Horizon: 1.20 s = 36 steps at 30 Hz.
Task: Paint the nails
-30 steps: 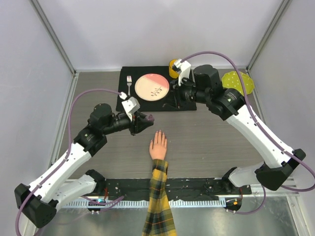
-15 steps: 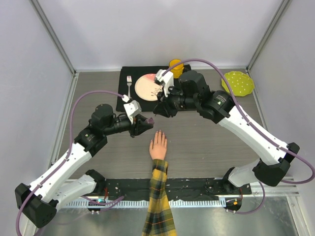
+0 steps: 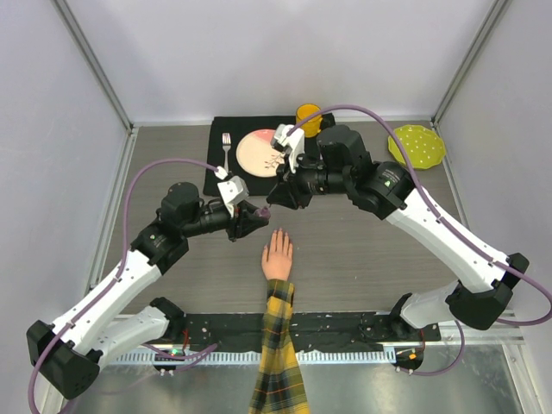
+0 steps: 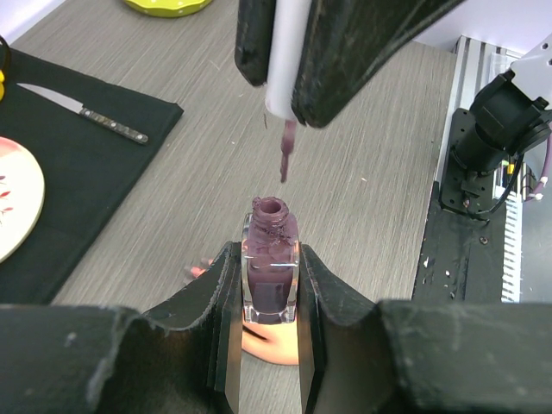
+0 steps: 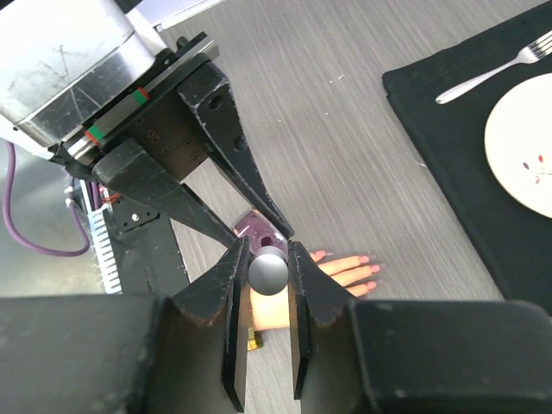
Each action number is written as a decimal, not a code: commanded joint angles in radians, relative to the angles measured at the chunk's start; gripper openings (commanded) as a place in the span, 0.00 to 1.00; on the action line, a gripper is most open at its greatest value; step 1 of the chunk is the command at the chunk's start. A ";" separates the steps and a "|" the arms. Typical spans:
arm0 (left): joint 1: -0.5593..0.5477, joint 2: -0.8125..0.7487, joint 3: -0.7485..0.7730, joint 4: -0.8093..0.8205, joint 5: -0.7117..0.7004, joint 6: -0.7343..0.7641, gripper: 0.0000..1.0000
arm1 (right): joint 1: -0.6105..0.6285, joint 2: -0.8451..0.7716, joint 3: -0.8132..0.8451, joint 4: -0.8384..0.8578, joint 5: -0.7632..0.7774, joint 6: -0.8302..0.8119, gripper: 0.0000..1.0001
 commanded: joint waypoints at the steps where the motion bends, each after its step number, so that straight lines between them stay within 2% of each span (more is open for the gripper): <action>1: -0.003 0.001 0.011 0.016 0.014 0.014 0.00 | 0.007 -0.040 -0.011 0.054 -0.041 -0.001 0.01; 36: -0.003 -0.019 0.007 0.029 0.037 0.011 0.00 | 0.007 0.005 -0.017 0.080 -0.052 0.018 0.01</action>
